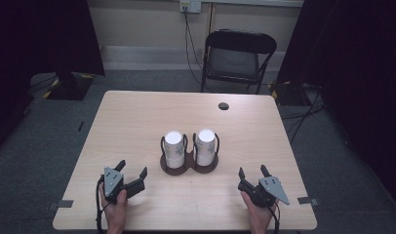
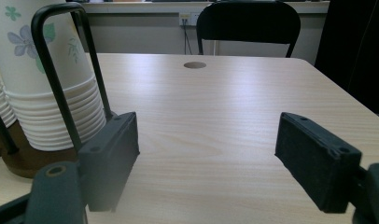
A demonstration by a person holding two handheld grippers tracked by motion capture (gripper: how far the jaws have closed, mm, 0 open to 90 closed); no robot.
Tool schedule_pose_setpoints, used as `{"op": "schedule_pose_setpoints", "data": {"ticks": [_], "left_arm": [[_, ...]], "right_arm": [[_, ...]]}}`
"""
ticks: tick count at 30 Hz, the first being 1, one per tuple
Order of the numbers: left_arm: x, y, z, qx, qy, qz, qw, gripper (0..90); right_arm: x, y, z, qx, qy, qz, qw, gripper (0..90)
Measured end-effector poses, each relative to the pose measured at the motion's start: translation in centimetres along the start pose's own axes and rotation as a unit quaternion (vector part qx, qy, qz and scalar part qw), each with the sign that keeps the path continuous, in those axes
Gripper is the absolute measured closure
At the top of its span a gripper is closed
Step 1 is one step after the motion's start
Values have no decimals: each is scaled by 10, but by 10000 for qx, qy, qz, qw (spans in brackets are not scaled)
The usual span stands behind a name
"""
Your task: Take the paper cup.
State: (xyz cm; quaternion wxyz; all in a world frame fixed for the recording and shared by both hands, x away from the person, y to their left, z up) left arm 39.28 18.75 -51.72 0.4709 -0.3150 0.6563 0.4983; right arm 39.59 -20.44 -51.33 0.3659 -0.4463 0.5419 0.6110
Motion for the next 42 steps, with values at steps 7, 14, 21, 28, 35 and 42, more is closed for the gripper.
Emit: {"op": "schedule_pose_setpoints", "data": {"ticks": [7,14,21,28,35,42], "left_arm": [[0,-1,0,23,-1,41,10000,157],[0,-1,-1,18,-79,50,10000,160],[1,-1,-3,66,-119,91,9999,167],[1,-1,-4,66,-147,92,9998,167],[1,-1,-5,110,-155,98,9998,174],[1,-1,-5,96,-206,118,9997,174]], "right_arm": [[0,-1,-1,-102,-80,54,9999,226],[0,0,8,-323,66,137,9994,285],[-4,2,23,-846,89,241,9961,334],[-26,0,49,-1265,320,169,9913,332],[-53,-4,68,-1647,405,3,9855,342],[-74,-10,82,-1944,616,34,9790,341]]}}
Point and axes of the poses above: each handheld gripper's, and its own axes: y roughly backward along the jaws, x roughly out of its underside, z roughly to its left, the point moved 9 cm from there along -y, roughly forward along the jaws, and after that the axes turned 8 degrees about z, right-handed, at the moved point
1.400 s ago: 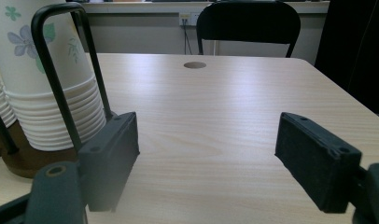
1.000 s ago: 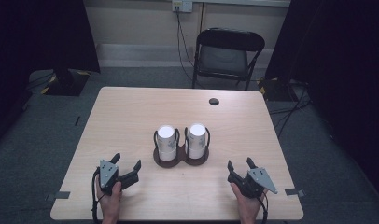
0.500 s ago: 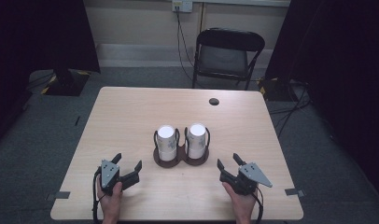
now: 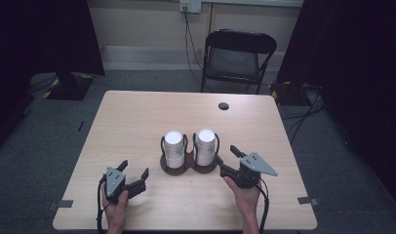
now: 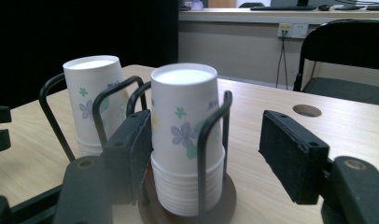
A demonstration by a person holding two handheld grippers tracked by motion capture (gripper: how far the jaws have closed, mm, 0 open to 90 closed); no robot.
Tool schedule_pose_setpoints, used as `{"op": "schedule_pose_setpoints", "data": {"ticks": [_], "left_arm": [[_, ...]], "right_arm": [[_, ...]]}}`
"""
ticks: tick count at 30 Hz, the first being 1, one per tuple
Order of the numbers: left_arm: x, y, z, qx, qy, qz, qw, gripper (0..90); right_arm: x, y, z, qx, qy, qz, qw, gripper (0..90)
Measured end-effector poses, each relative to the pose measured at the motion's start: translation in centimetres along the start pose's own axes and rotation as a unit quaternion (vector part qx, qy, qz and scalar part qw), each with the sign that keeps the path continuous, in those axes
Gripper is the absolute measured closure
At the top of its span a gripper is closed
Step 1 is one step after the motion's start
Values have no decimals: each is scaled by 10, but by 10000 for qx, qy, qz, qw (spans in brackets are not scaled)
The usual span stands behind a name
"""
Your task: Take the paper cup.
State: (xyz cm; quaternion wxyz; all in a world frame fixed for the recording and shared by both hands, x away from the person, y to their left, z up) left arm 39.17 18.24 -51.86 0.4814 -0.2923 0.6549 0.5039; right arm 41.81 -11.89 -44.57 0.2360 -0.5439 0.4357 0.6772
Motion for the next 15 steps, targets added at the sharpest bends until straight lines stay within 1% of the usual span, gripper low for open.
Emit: {"op": "schedule_pose_setpoints", "data": {"ticks": [3,8,9,12,14,15], "left_arm": [[0,0,-1,-11,-24,5,10000,174],[0,-1,-2,-42,-102,42,9999,175],[0,-1,-2,-41,-108,46,9999,175],[0,-1,-3,-32,-107,51,9999,174],[1,-1,-2,-44,-105,56,9999,174],[1,-1,-2,-40,-105,56,9999,175]], "right_arm": [[-8,-6,3,-97,131,56,9999,347],[-21,-17,7,-221,260,131,9993,359],[-24,-19,7,-241,290,111,9992,360],[-29,-26,9,-298,333,169,9989,359],[-33,-31,10,-387,324,183,9986,356],[-34,-33,10,-371,356,187,9985,352]]}}
Point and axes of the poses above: each handheld gripper's, and its own axes: y roughly backward along the jaws, x roughly out of its underside, z roughly to its left, the point moved 9 cm from there along -y, roughly forward along the jaws, and after that the axes turned 8 degrees about z, right-handed, at the moved point
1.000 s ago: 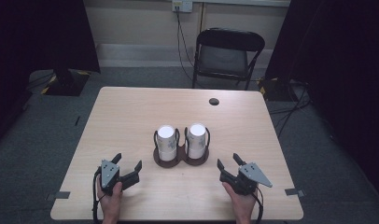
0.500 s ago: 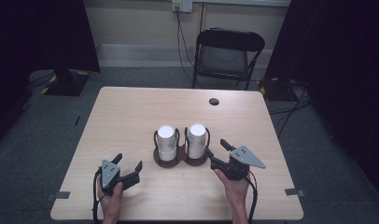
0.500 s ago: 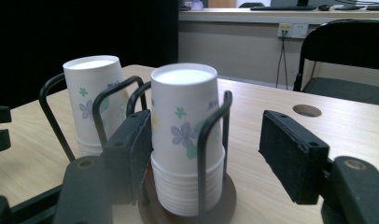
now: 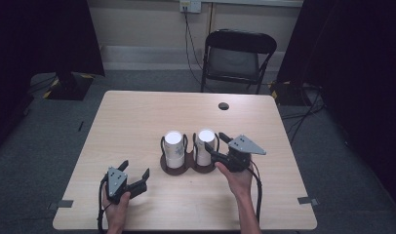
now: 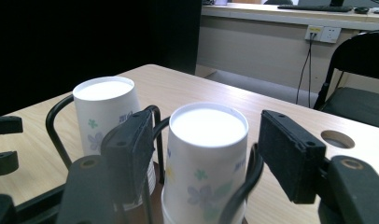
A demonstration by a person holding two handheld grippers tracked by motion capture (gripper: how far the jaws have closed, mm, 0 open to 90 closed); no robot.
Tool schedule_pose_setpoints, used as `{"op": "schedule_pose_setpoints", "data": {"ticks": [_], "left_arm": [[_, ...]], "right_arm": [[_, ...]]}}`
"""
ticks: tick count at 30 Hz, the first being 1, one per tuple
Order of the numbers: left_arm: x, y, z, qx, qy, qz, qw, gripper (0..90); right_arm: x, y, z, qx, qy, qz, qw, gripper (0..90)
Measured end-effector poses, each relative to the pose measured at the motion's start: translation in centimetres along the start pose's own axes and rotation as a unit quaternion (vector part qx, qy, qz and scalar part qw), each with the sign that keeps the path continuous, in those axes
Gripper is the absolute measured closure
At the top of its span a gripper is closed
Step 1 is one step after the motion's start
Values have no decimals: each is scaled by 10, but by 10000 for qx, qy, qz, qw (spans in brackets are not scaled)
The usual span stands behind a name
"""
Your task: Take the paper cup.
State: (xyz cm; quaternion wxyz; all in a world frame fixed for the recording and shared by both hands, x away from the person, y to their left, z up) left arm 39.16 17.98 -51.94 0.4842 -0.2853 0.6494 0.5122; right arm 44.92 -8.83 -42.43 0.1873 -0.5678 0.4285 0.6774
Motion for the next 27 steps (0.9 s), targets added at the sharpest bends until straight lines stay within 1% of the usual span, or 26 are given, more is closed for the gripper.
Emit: {"op": "schedule_pose_setpoints", "data": {"ticks": [1,3,5,7,8,10,12,18,20,24,27], "left_arm": [[0,0,0,2,0,0,10000,174],[0,0,0,7,1,2,10000,174],[0,0,0,-2,19,-11,10000,175],[0,0,0,-14,-5,-2,10000,175],[0,0,-1,12,-9,-2,10000,175],[0,0,-1,13,-19,0,10000,175],[0,0,-1,17,-12,1,10000,175],[0,0,0,26,15,14,10000,176],[0,0,0,22,10,11,10000,177],[0,0,0,64,13,19,10000,180],[1,0,-1,64,17,21,10000,185]], "right_arm": [[-1,-2,-1,22,21,11,10000,347],[-3,-7,-1,-27,0,31,10000,335],[-3,-13,-2,0,-4,70,10000,327],[-2,-17,-3,-39,-31,120,9999,317],[-1,-19,-3,-51,-29,157,9999,305],[-3,-20,-2,-72,-19,101,9999,288],[-3,-23,-2,-85,-44,151,9998,273],[-1,-32,1,-107,-28,251,9996,271],[-1,-34,0,-57,-11,262,9996,272],[-1,-38,-2,-53,-56,273,9996,275],[1,-41,-3,-31,-45,324,9995,287]]}}
Point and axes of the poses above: each handheld gripper's, and its own axes: y roughly backward along the jaws, x roughly out of its underside, z roughly to its left, the point moved 9 cm from there along -y, roughly forward along the jaws, and after that the axes turned 8 degrees about z, right-handed, at the moved point
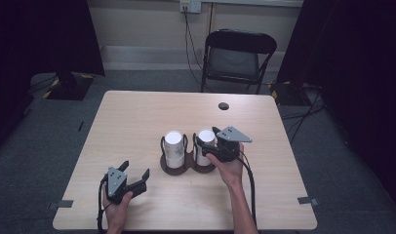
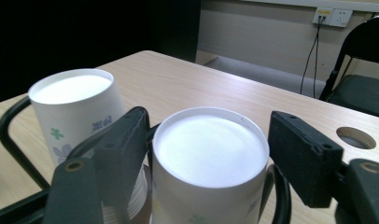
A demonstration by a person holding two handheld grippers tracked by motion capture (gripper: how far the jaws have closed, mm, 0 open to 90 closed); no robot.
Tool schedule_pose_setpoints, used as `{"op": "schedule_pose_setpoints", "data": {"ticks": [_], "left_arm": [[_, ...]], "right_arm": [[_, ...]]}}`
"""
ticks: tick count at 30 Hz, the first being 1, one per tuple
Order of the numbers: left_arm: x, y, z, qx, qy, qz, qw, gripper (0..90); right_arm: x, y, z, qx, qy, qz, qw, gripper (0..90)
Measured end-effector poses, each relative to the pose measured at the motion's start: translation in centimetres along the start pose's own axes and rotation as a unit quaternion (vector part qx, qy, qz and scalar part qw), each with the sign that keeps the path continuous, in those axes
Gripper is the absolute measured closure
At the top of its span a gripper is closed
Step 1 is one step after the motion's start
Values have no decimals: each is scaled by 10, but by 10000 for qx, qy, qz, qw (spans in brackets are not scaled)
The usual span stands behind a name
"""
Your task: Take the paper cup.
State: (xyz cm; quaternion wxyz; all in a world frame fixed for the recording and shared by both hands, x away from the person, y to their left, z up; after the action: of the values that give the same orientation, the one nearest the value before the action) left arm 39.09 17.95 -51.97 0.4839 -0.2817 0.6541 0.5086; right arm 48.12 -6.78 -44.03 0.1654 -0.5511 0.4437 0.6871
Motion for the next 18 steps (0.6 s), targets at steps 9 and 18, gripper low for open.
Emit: {"op": "schedule_pose_setpoints", "data": {"ticks": [9,18], "left_arm": [[0,0,1,-17,18,12,10000,185],[0,0,-1,-37,-65,11,10000,185]], "right_arm": [[2,-6,2,38,88,111,9999,313],[4,-8,1,58,101,197,9997,355]]}}
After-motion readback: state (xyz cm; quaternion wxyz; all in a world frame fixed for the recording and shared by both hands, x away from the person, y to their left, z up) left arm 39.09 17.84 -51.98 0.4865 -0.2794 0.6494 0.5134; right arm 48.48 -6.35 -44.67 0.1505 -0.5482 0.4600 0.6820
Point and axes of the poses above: each handheld gripper's, and its own axes: y roughly backward along the jaws, x roughly out of its underside, z roughly to its left, the point moved 9 cm from there along -y, roughly forward along the jaws, and after that the axes turned 8 degrees about z, right-handed, at the moved point
